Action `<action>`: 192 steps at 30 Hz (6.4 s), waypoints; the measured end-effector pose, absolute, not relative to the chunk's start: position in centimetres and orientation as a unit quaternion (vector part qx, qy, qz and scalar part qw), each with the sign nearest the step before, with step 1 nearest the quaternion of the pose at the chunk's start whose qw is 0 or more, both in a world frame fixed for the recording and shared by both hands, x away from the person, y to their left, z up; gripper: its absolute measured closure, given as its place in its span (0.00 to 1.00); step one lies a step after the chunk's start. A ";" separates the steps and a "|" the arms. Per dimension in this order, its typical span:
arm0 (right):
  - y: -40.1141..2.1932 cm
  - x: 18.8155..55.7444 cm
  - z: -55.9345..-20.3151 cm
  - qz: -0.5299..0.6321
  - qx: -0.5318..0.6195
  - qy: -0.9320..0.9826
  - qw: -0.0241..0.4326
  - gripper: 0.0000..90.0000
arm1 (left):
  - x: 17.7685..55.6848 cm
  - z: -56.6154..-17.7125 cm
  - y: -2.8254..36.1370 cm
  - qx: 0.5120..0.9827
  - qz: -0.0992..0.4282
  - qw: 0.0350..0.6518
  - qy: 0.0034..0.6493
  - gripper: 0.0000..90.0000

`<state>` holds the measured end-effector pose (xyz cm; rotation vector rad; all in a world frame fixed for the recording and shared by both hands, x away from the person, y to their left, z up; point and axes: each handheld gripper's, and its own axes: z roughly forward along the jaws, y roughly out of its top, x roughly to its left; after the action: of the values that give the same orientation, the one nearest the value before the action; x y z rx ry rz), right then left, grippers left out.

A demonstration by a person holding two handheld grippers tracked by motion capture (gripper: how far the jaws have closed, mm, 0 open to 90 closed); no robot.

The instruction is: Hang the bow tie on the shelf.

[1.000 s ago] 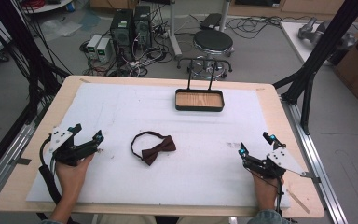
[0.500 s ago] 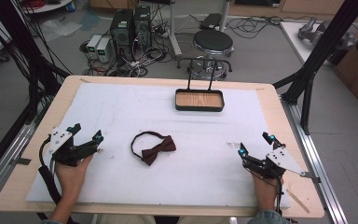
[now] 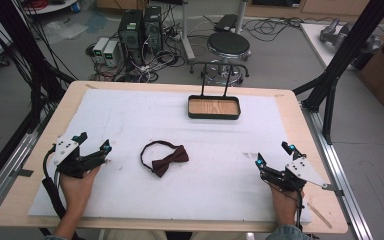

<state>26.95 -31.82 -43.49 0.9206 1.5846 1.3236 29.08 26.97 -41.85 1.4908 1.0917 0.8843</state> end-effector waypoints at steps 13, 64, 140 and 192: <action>-31.8 27.0 -43.5 0.529 0.369 0.634 0.426 0.12 | 29.3 -41.8 24.8 0.651 0.339 0.529 0.426 0.20; -31.7 27.0 -43.5 0.527 0.370 0.635 0.425 0.12 | 30.7 -44.5 10.2 0.830 0.226 0.432 0.270 0.67; -31.9 27.2 -43.6 0.528 0.381 0.635 0.416 0.12 | 43.8 -30.6 8.6 0.789 0.122 0.556 0.232 0.84; -32.0 27.4 -43.7 0.529 0.381 0.637 0.411 0.12 | 53.5 -31.1 8.2 0.729 0.188 0.560 0.346 0.84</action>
<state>27.35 -32.03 -43.67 0.9579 1.6027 1.3325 53.46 8.25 -31.05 1.7183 0.8161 0.4430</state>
